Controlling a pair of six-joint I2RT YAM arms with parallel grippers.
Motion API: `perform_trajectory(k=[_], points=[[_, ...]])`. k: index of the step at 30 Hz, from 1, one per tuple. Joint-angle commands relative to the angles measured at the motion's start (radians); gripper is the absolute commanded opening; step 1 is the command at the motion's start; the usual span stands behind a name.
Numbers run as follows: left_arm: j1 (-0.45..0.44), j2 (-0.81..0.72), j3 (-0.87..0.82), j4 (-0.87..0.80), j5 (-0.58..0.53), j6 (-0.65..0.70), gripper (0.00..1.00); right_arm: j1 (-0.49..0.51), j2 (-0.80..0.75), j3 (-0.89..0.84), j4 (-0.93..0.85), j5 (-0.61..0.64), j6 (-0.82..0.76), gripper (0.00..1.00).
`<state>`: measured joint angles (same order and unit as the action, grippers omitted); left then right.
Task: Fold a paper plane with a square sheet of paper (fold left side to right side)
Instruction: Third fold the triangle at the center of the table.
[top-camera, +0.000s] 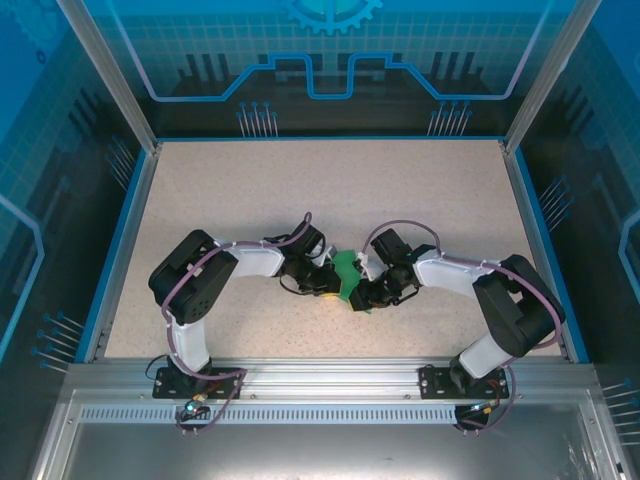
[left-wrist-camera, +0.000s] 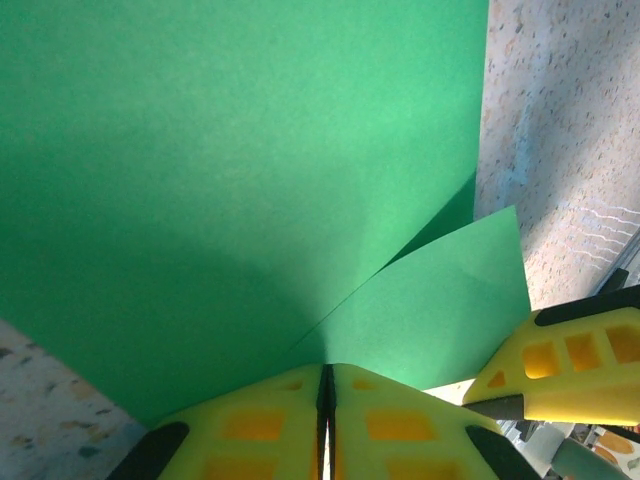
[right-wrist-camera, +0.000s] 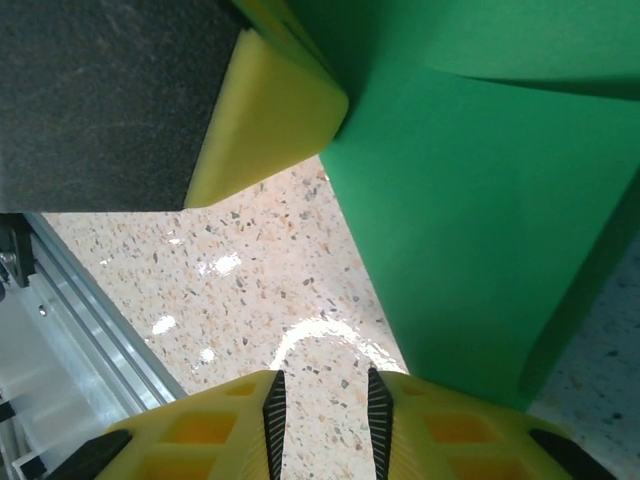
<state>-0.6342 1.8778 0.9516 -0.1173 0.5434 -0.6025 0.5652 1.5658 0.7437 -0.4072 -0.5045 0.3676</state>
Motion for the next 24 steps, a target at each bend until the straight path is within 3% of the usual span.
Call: perform_trajectory(k=[1,24], points=[[-0.006,0.03,-0.023,-0.062,-0.044,0.013,0.11,0.013,0.023,-0.014,-0.033,0.024,0.013,0.3],[-0.005,0.025,-0.024,-0.071,-0.054,0.017,0.12,0.01,-0.013,-0.118,-0.092,0.128,0.112,0.29]])
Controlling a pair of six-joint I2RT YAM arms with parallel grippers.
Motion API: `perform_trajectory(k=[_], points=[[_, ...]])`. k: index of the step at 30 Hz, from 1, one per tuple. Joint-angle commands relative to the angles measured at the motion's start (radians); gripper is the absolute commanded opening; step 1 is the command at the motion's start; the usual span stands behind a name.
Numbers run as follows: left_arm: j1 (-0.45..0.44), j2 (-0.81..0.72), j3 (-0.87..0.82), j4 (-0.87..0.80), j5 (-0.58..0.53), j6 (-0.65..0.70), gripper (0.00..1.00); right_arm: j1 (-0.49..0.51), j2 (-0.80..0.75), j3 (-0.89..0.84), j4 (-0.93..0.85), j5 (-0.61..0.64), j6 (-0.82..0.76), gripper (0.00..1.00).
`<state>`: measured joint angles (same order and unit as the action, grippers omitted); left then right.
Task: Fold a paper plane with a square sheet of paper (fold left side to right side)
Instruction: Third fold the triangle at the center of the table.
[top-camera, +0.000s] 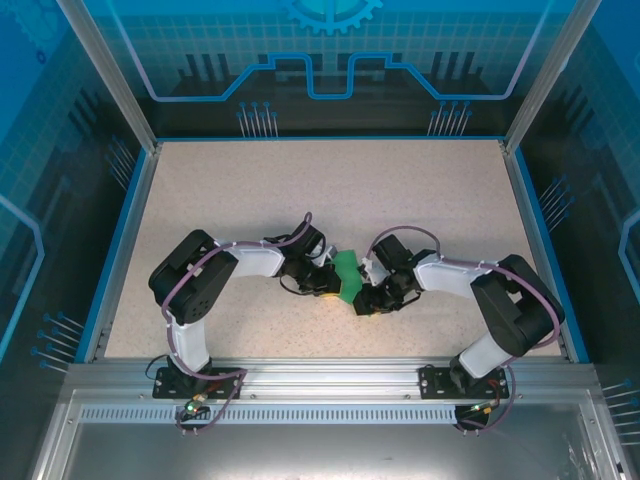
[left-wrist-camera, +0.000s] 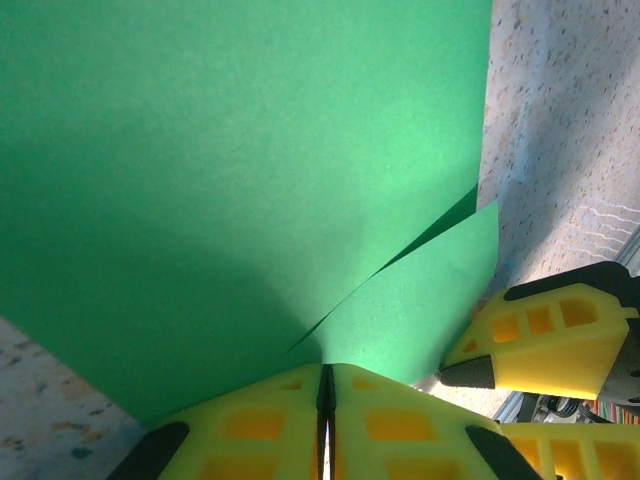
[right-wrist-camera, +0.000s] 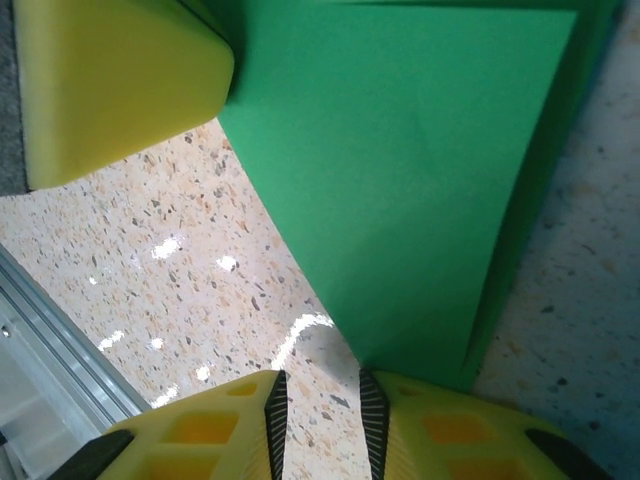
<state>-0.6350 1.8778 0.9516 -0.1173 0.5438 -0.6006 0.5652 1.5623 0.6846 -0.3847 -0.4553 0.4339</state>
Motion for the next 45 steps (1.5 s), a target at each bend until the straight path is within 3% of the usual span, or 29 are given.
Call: perform_trajectory(k=[1,7,15,21,30,39,45], points=[[-0.005,0.024,-0.024,-0.07,-0.055,0.017,0.11,0.007,-0.026,-0.076,-0.114,0.081,0.055,0.29],[-0.005,0.028,-0.02,-0.07,-0.055,0.018,0.12,-0.014,-0.132,-0.141,-0.12,0.053,0.089,0.24],[-0.004,0.024,-0.022,-0.062,-0.055,0.015,0.12,-0.01,-0.294,-0.053,-0.181,0.029,0.113,0.12],[-0.003,0.024,-0.024,-0.055,-0.053,0.013,0.12,0.0,-0.169,-0.014,-0.085,0.037,0.13,0.05],[-0.004,0.006,-0.019,-0.044,-0.042,0.006,0.13,0.001,-0.016,-0.001,-0.043,0.126,0.138,0.04],[-0.047,-0.11,0.015,-0.083,-0.065,-0.009,0.17,-0.015,-0.011,-0.071,-0.031,0.16,0.168,0.0],[-0.114,-0.141,0.032,-0.101,-0.076,-0.02,0.12,-0.024,-0.012,-0.073,-0.04,0.162,0.157,0.0]])
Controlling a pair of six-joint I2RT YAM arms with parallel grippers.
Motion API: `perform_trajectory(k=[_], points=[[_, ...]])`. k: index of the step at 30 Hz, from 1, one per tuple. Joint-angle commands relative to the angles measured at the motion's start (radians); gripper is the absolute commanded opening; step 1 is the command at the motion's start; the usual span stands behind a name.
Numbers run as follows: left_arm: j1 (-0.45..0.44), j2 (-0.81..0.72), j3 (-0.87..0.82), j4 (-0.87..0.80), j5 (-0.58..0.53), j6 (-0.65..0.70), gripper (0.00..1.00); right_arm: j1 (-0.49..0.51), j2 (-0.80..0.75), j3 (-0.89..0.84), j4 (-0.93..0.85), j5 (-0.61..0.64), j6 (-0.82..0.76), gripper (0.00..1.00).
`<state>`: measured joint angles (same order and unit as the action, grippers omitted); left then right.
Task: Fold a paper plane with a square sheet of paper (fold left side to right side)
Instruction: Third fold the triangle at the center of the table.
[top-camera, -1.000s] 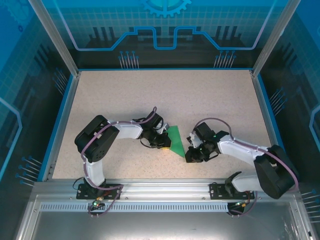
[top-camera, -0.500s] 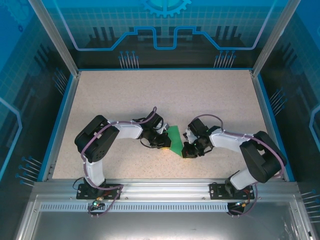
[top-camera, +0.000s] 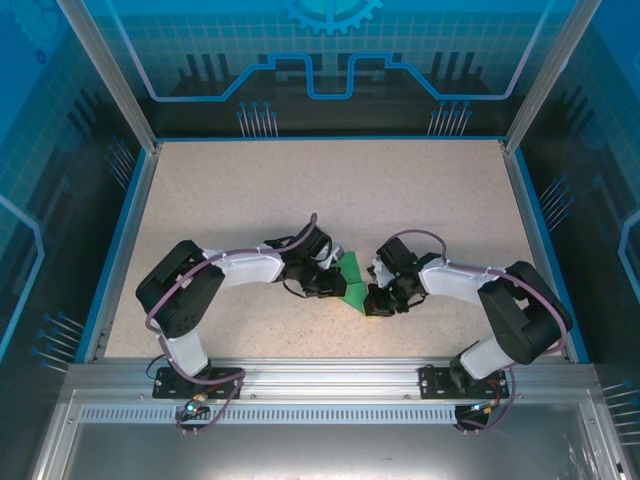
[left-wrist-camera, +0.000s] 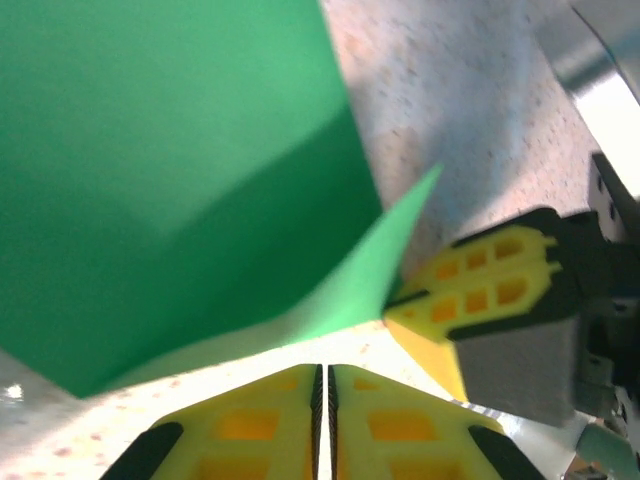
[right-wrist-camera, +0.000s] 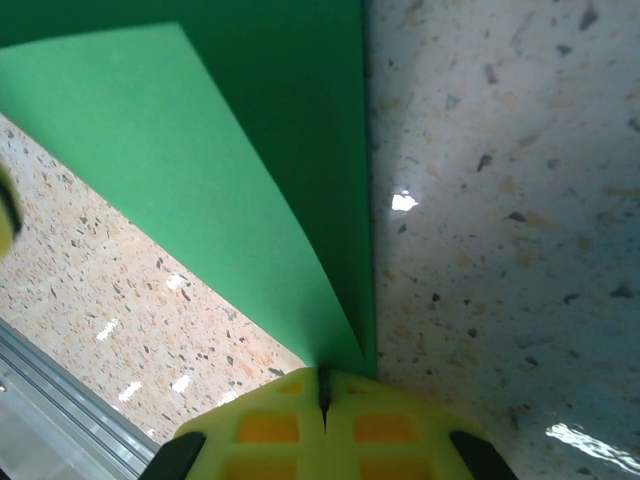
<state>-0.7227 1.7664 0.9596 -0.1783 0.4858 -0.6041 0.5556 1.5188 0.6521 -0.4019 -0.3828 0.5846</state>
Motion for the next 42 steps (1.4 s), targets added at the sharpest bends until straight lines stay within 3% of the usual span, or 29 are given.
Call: perform_trajectory(k=[1,9,25,42], points=[[-0.034,-0.033,0.024,-0.038,-0.018,-0.021,0.12,-0.016,0.03,-0.042,-0.021,0.087,0.005,0.0],[-0.096,0.042,0.053,0.014,-0.011,-0.037,0.11,-0.019,0.034,-0.038,-0.015,0.077,-0.001,0.0],[-0.109,0.134,0.064,0.07,-0.087,0.019,0.1,-0.021,0.025,-0.036,-0.029,0.079,-0.009,0.0],[-0.066,0.111,0.062,-0.106,-0.296,0.12,0.09,-0.025,0.017,-0.036,-0.079,0.109,-0.025,0.0]])
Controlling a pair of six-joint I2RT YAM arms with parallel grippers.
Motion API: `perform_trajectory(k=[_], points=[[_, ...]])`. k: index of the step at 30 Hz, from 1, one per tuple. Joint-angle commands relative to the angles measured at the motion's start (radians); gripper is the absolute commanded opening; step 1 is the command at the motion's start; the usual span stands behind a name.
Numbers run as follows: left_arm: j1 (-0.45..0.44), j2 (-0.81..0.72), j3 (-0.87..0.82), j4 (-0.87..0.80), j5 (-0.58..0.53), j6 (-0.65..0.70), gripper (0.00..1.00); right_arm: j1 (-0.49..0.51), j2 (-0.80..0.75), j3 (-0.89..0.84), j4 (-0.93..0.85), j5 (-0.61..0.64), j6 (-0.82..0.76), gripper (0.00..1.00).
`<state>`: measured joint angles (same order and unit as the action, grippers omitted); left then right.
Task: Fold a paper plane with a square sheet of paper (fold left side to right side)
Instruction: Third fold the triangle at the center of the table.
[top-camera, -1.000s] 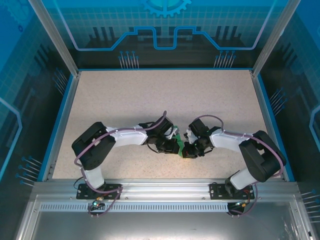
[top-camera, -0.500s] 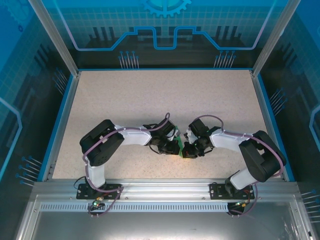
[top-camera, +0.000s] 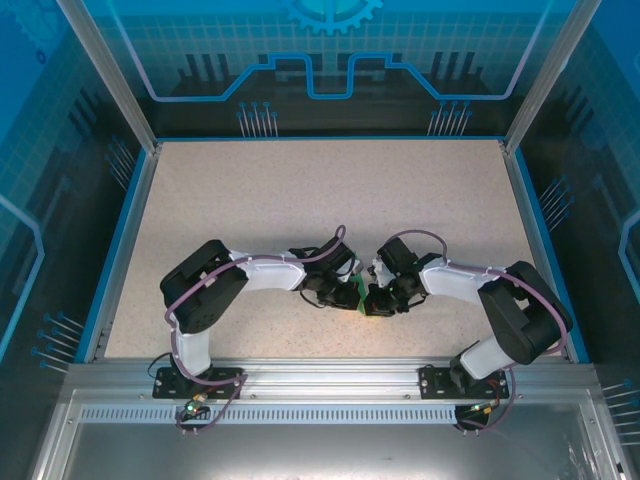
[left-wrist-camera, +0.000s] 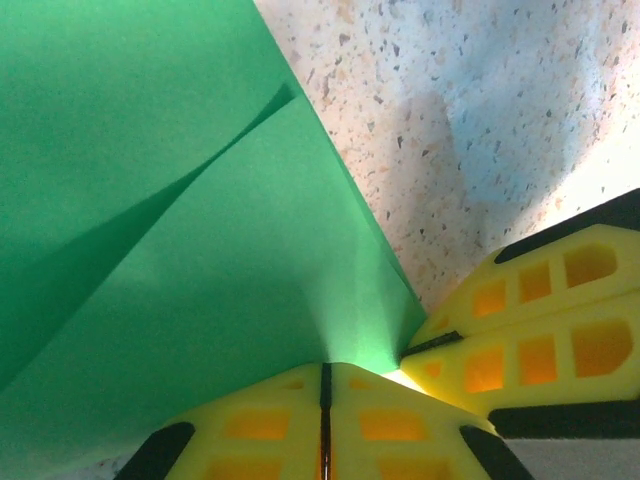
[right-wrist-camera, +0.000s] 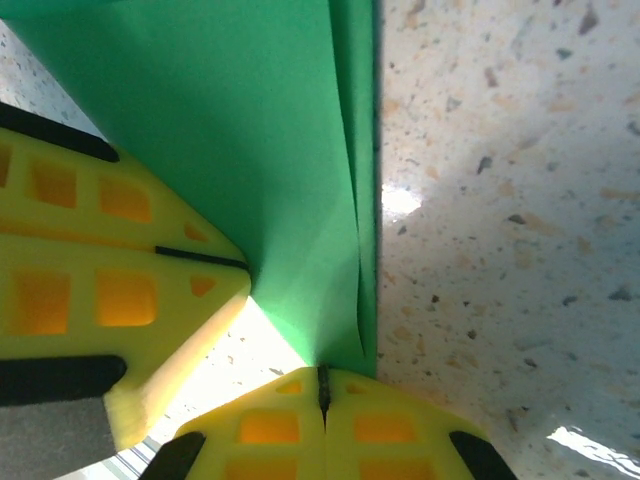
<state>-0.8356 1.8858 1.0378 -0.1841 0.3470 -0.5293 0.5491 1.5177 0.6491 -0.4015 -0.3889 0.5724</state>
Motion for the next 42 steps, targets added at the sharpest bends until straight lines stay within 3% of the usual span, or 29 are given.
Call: perform_trajectory(k=[1,14,25,31,35,37,42], points=[[0.055,-0.015,-0.022,-0.104,-0.16,0.05,0.09,-0.018,0.018,-0.034,-0.08,0.114,-0.014,0.0],[0.215,-0.086,-0.123,-0.154,-0.186,0.136,0.09,-0.02,0.021,-0.029,-0.088,0.102,-0.018,0.0],[0.289,-0.089,-0.176,-0.138,-0.186,0.169,0.09,-0.02,0.018,-0.036,-0.081,0.079,-0.022,0.0],[0.314,-0.163,-0.175,-0.152,-0.171,0.171,0.13,-0.02,-0.036,-0.035,-0.033,0.019,-0.028,0.01],[0.322,-0.252,-0.187,-0.146,-0.131,0.137,0.23,-0.02,-0.116,-0.019,-0.009,0.012,-0.038,0.15],[0.322,-0.305,-0.209,-0.117,-0.094,0.094,0.33,-0.023,-0.164,-0.008,-0.018,0.046,-0.056,0.28],[0.321,-0.42,-0.312,0.039,0.002,-0.067,0.5,-0.055,-0.255,0.009,-0.055,0.112,-0.125,0.5]])
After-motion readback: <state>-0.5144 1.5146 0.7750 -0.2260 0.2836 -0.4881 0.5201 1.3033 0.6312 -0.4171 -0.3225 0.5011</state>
